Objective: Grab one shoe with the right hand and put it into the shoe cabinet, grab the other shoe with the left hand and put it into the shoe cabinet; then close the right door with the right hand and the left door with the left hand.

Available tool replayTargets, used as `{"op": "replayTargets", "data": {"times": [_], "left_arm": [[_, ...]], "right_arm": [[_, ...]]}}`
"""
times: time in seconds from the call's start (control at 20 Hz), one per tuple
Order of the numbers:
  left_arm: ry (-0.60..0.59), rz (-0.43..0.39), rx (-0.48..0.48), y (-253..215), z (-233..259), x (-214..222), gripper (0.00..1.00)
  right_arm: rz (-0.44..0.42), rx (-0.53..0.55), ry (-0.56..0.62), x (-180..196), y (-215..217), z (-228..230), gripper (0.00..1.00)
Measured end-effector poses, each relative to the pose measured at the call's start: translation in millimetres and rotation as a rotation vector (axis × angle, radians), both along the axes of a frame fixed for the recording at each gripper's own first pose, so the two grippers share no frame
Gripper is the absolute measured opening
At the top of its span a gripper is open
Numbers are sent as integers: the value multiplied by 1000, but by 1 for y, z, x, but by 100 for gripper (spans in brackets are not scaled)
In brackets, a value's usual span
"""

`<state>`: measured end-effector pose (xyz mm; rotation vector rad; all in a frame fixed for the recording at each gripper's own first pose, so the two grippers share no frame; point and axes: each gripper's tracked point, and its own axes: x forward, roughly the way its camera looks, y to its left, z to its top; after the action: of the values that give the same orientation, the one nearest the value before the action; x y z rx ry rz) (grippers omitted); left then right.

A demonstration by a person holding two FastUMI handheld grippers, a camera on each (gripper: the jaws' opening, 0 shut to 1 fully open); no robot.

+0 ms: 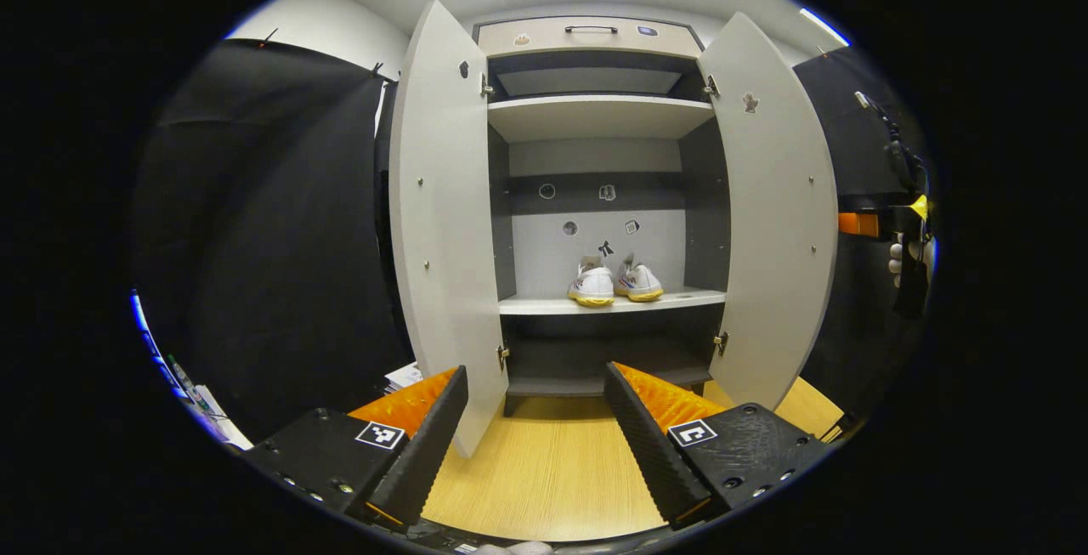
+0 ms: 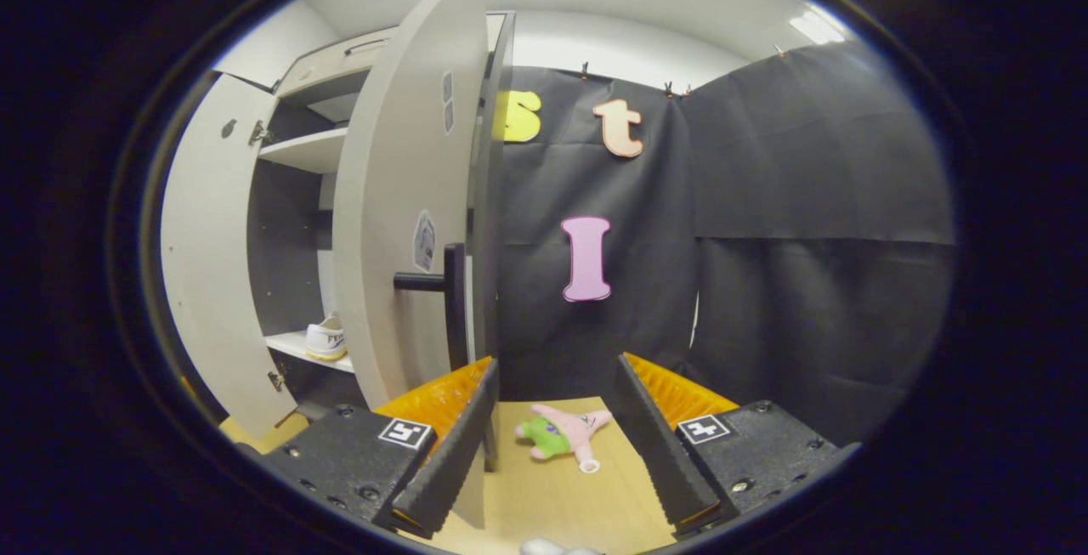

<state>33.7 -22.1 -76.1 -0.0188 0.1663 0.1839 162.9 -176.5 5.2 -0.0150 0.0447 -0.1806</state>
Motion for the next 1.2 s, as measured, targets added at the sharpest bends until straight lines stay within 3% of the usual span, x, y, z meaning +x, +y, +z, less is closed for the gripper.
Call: {"op": "replayTargets", "data": {"times": [0.05, 0.1, 0.7, 0.75, 0.8, 0.85, 0.9, 1.2], "left_arm": [[-5, 2, 1, 2, 2, 0, 97], [-12, 9, 5, 4, 4, -2, 96], [18, 66, 19, 32, 5, -26, 97], [20, 70, 19, 33, 5, -28, 96], [21, 72, 20, 34, 5, -31, 96], [25, 76, 22, 38, 5, -30, 96], [25, 79, 24, 38, 5, -32, 96], [14, 77, 24, 46, 8, -38, 96]], "right_arm": [[14, 2, 6, 0, 6, -1, 83], [35, 3, 7, 1, 15, -2, 91], [260, 17, 8, 25, 126, -6, 91], [288, 20, 5, 29, 138, -5, 83], [316, 24, 9, 32, 149, -5, 90], [330, 27, 10, 34, 157, -5, 84], [339, 23, 11, 34, 164, -4, 92], [342, 7, -17, 8, 173, 6, 94]]}}
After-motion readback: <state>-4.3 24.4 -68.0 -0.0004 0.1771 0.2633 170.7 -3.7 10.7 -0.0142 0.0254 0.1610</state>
